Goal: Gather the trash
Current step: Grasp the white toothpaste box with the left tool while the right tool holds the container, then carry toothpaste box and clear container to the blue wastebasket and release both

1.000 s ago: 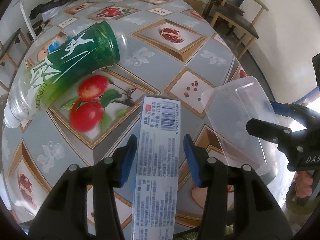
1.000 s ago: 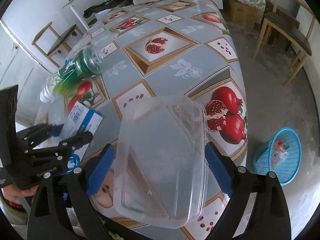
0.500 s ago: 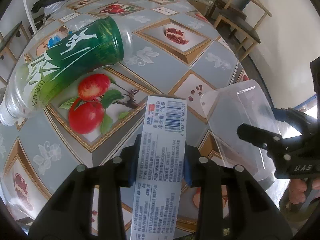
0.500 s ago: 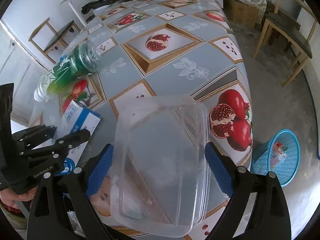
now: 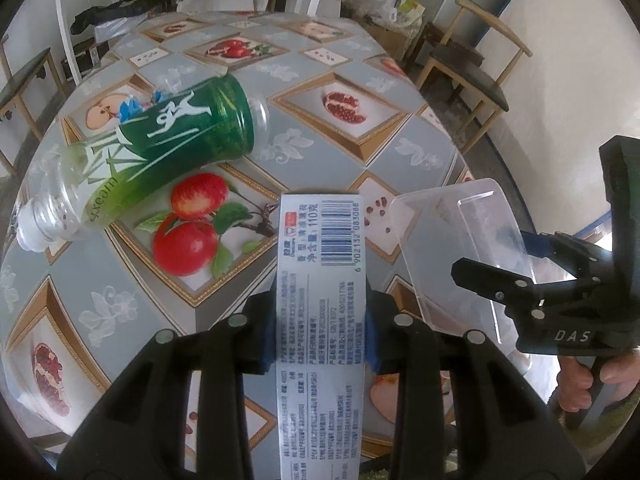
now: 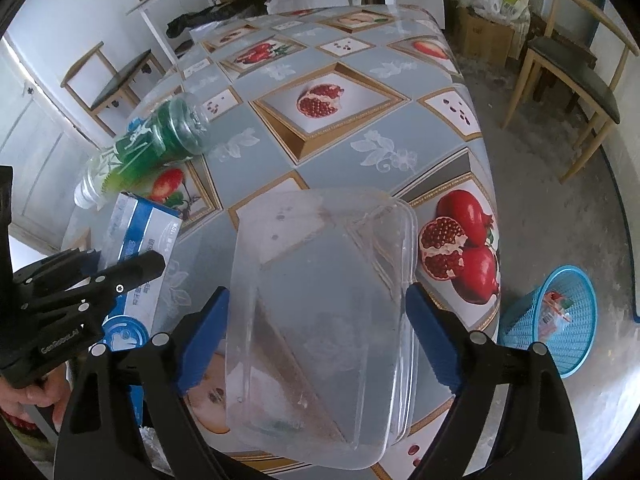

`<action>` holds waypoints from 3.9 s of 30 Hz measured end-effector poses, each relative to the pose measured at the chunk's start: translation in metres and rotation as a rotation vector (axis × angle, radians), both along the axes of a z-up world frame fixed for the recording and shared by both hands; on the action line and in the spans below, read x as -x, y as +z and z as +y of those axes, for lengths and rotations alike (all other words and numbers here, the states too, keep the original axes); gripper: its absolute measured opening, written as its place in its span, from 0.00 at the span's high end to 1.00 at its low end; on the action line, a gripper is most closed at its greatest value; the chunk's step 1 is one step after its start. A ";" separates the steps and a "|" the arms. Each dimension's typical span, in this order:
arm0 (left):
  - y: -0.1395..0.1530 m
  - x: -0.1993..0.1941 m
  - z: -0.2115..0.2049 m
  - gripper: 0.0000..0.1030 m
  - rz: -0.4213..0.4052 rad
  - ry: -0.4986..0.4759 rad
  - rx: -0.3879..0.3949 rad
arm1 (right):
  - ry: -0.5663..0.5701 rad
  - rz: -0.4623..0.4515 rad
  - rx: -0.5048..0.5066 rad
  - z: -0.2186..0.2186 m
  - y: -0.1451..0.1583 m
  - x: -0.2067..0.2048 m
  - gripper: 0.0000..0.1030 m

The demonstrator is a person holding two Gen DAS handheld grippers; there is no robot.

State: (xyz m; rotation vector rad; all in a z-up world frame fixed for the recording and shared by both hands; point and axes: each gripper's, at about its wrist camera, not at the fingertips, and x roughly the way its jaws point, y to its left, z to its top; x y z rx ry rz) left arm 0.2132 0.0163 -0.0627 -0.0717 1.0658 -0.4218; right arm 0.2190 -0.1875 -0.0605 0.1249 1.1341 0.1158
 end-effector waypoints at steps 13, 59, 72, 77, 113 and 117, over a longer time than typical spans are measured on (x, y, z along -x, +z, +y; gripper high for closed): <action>0.028 0.015 0.001 0.70 -0.078 -0.007 0.035 | 0.004 -0.061 -0.022 0.001 0.020 0.010 0.18; 0.087 0.059 0.011 0.70 -0.295 0.016 0.033 | -0.006 -0.182 -0.058 0.002 0.068 0.037 0.19; 0.121 0.069 0.002 0.70 -0.403 -0.004 0.079 | -0.075 -0.257 -0.072 -0.026 0.100 0.051 0.19; 0.135 0.069 -0.005 0.70 -0.443 -0.020 0.099 | -0.111 -0.288 -0.065 -0.038 0.113 0.059 0.19; 0.149 0.003 -0.292 0.70 -0.195 -0.533 0.334 | -0.849 -0.365 -0.088 -0.315 0.069 0.201 0.19; 0.111 -0.001 -0.365 0.70 -0.115 -0.570 0.317 | -0.938 -0.305 -0.137 -0.360 0.025 0.210 0.19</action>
